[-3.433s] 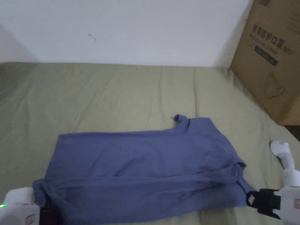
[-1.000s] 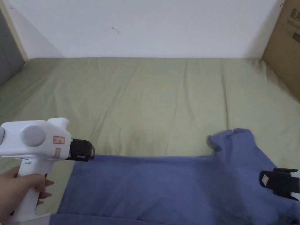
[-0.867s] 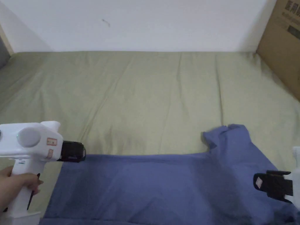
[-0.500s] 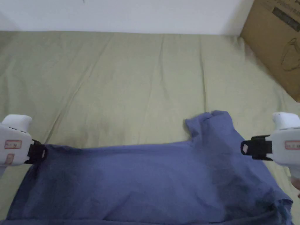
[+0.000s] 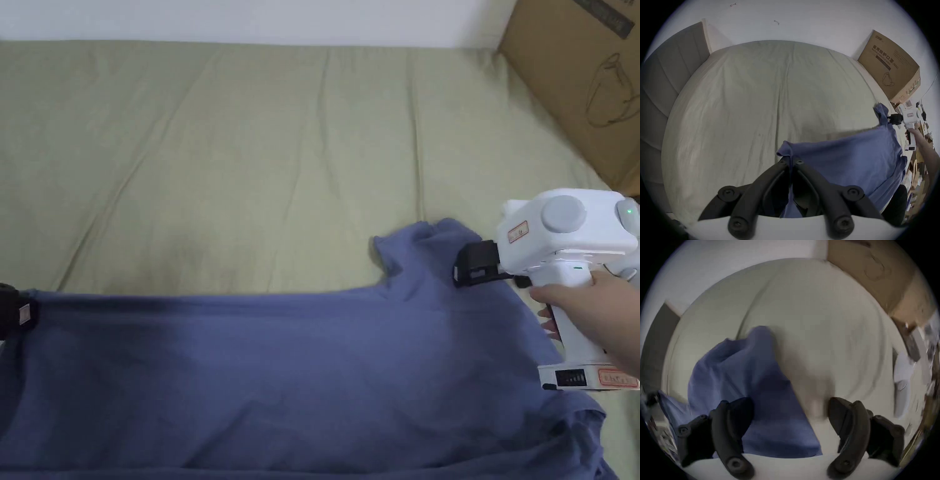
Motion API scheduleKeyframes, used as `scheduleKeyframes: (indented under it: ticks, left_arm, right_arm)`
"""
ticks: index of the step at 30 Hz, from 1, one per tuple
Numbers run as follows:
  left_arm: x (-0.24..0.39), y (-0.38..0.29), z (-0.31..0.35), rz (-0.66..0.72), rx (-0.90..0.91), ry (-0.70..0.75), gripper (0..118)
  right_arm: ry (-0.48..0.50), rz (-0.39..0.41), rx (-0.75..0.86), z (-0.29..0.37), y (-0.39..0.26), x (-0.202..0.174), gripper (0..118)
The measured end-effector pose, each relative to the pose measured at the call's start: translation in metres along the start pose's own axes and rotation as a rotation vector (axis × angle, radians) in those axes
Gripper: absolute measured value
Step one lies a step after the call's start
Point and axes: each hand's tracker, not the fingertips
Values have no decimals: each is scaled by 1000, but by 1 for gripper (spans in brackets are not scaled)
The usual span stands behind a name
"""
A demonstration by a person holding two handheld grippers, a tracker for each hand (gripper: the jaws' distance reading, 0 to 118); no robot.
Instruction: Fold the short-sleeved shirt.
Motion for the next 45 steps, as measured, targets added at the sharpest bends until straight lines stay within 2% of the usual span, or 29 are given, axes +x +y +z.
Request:
scheduleKeyframes:
  ticks: [1,2,3,5,8,12,16,19,23,27,29,30,31,32,33,34,35,38,40,43,45]
  left_arm:
    - [-1,-2,-1,5,-1,2,1]
    - [0,-2,-4,12,-3,2,1]
    - [-1,-4,-3,20,-2,-2,1]
    - [-1,-9,2,42,17,-9,1]
    - [3,-17,19,71,71,-30,1]
    - [2,-28,58,63,111,-55,1]
    - [-4,-50,103,40,130,-97,1]
    - [-3,-81,131,19,110,-115,1]
    - [-4,-141,131,76,-3,-136,1]
    - [-4,-192,102,100,-113,-113,2]
    - [-3,-206,93,133,-144,-141,8]
    - [-2,-209,89,115,-154,-111,18]
    - [0,-211,88,96,-158,-96,35]
    - [2,-213,89,91,-151,-98,71]
    - [1,-213,91,99,-145,-97,102]
    - [2,-210,93,110,-145,-103,118]
    - [5,-207,98,128,-136,-101,117]
    - [16,-183,132,188,32,-109,113]
    - [37,-166,154,158,129,-31,113]
    - [76,-151,177,82,285,109,114]
    - [97,-146,176,74,331,147,107]
  right_arm:
    - [14,-9,19,7,-2,-1,48]
    - [28,-14,25,14,-5,-1,3]
    - [74,-20,32,20,-3,3,0]
    - [155,-44,33,35,-11,5,0]
    - [103,-25,139,74,-28,4,0]
    - [175,-86,224,137,-54,24,0]
    - [173,-79,251,191,-100,44,0]
    - [236,-148,232,217,-146,58,0]
    - [236,-167,158,218,-214,57,0]
    - [186,-155,31,178,-268,52,0]
    - [165,-142,-21,161,-281,47,0]
    - [145,-126,-22,156,-284,42,1]
    - [129,-108,-11,155,-285,41,16]
    - [124,-104,5,155,-285,37,59]
    - [77,-106,18,158,-282,31,94]
    - [47,-111,29,161,-279,25,115]
    - [60,-105,51,168,-276,22,118]
    - [56,-81,205,202,-258,-8,117]
    - [6,-71,293,225,-250,-29,117]
    - [3,-53,392,244,-240,-63,117]
    - [5,-37,451,247,-238,-89,116]
